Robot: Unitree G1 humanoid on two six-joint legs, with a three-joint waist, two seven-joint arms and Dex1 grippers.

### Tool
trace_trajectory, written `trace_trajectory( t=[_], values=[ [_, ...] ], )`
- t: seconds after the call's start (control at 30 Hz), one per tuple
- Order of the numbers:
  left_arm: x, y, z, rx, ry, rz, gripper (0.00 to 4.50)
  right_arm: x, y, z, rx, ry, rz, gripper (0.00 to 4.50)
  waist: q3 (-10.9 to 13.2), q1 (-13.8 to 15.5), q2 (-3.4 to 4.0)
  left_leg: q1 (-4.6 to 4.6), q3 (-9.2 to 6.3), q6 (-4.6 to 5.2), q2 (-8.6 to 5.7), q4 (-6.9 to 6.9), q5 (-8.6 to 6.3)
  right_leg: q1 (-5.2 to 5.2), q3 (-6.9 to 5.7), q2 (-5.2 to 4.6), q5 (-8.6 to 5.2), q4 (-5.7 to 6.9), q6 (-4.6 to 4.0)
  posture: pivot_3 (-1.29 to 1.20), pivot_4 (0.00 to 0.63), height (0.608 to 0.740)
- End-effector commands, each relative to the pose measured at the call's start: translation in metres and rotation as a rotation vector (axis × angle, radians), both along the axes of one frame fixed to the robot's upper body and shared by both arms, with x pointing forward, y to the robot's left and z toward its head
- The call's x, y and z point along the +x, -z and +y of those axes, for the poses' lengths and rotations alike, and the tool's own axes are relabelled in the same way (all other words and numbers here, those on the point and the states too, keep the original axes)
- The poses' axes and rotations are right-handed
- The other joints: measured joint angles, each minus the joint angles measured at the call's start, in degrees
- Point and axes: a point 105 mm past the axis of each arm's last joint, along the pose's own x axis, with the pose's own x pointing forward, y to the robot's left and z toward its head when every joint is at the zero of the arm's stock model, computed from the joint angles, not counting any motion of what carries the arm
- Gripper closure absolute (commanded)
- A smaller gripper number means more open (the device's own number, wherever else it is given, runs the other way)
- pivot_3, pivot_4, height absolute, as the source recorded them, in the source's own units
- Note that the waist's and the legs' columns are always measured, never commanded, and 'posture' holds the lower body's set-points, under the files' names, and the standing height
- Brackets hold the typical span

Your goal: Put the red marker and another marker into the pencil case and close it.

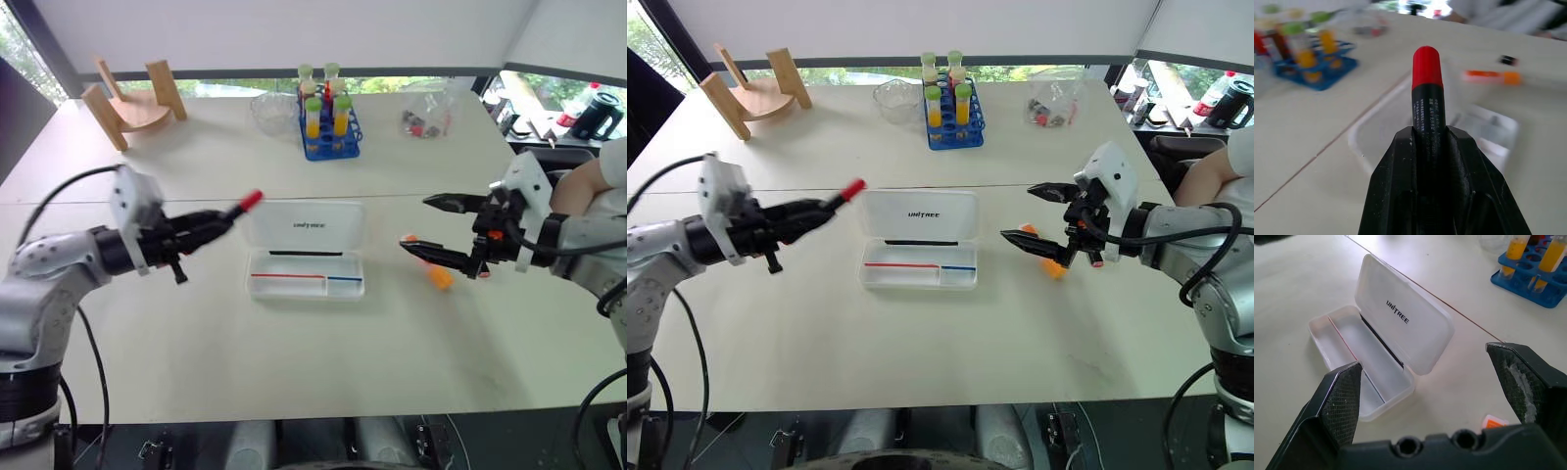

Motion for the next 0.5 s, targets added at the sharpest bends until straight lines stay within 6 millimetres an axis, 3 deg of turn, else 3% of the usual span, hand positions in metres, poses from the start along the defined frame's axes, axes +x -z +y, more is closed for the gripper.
trace_trajectory(
  t=[0.03, 0.17, 0.43, 0.5],
  values=[
    [0.014, 0.016, -0.022, 0.113, 0.143, -0.06, 4.2, -0.001, -0.016, -0.002, -0.007, 0.01, -0.077, 0.0, 0.0, -0.03, 0.01, 0.01, 0.0, 0.0, 0.0, 0.01, 0.0, 0.01, 0.0, 0.01, 0.0, 0.01, 0.0, 0.0, 0.15, 0.74],
    [0.045, 0.042, -0.041, 0.228, 0.189, -0.101, 4.2, -0.003, -0.017, -0.003, -0.008, 0.024, -0.084, 0.0, 0.01, -0.13, 0.0, -0.01, -0.02, 0.02, -0.01, 0.09, 0.0, 0.01, 0.0, 0.09, 0.01, 0.01, 0.02, 0.0, 0.15, 0.74],
    [0.066, 0.071, -0.064, 0.303, 0.261, -0.082, 4.2, -0.011, -0.015, -0.005, -0.001, 0.056, -0.083, 0.0, 0.02, -0.11, 0.01, -0.19, -0.04, 0.18, 0.03, 0.01, -0.08, -0.24, 0.05, 0.15, 0.0, 0.05, 0.02, 0.0, 0.15, 0.74],
    [0.069, 0.072, -0.065, 0.304, 0.26, -0.077, 3.18, -0.012, -0.015, -0.005, 0.0, 0.06, -0.082, 0.0, 0.02, -0.18, 0.01, -0.21, -0.01, 0.18, 0.02, 0.1, -0.08, -0.22, 0.05, 0.11, 0.01, 0.05, 0.04, 0.0, 0.15, 0.74]
  ],
)
